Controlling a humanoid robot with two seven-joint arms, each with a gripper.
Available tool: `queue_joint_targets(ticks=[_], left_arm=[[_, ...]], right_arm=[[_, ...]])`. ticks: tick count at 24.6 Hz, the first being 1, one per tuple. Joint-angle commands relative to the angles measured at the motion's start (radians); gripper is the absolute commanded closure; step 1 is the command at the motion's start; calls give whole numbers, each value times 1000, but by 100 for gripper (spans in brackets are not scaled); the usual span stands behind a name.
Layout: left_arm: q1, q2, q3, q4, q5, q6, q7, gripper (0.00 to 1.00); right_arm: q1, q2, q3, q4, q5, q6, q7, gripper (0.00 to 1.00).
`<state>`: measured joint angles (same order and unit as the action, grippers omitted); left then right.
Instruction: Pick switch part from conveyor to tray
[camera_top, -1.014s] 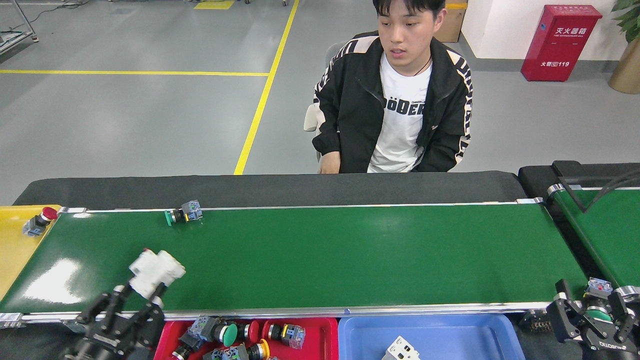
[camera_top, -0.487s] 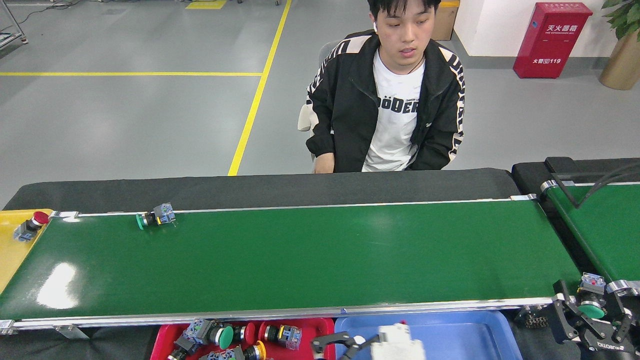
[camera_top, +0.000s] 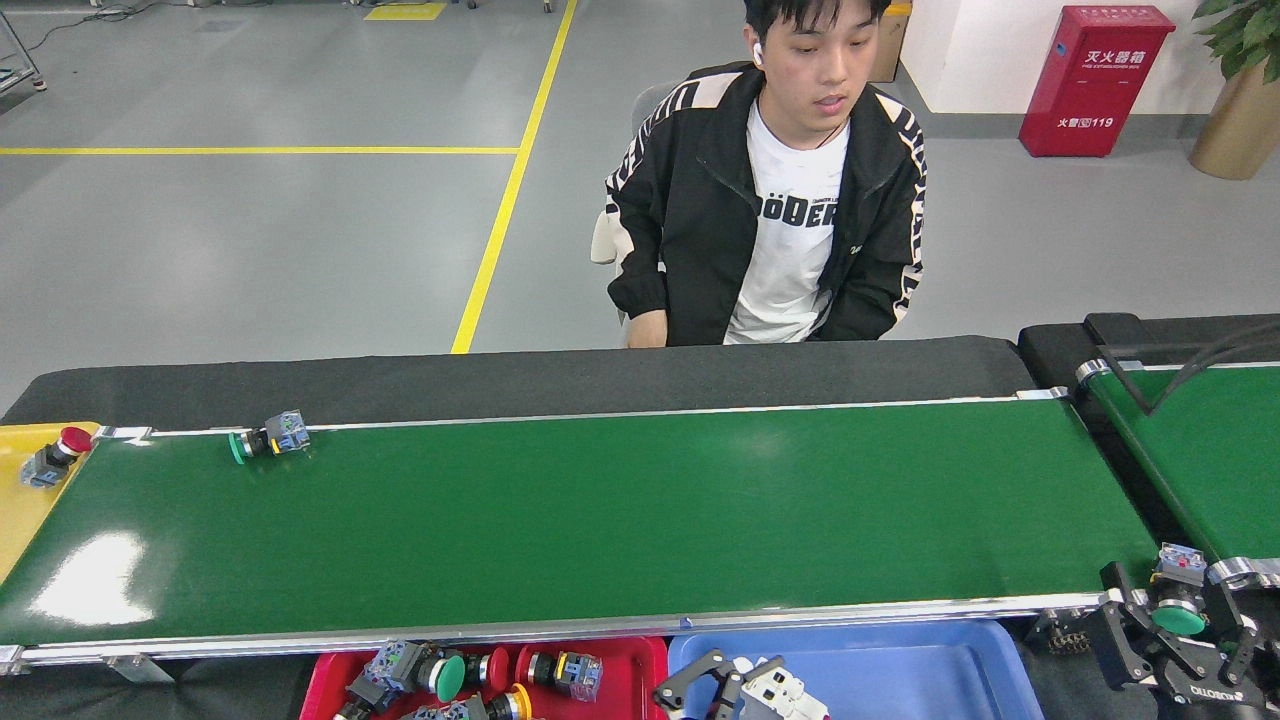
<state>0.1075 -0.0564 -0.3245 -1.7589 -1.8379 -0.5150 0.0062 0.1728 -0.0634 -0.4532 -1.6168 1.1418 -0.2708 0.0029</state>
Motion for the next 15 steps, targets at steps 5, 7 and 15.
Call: queue_joint_targets(ticks=[5,7,15], left_arm=[[55,0,387,-17,166,-17,9,0],[84,-10,487,-17,170,-11,11,0],[241,-20,630,-19,170,184,78,2]], right_arm=[[-6,-9,-2,-14,-2,-1,-8,2],[-4,-9,-2,-17,-2,-1,-9,2],[24,14,18,-64,1,-4,-8,2]])
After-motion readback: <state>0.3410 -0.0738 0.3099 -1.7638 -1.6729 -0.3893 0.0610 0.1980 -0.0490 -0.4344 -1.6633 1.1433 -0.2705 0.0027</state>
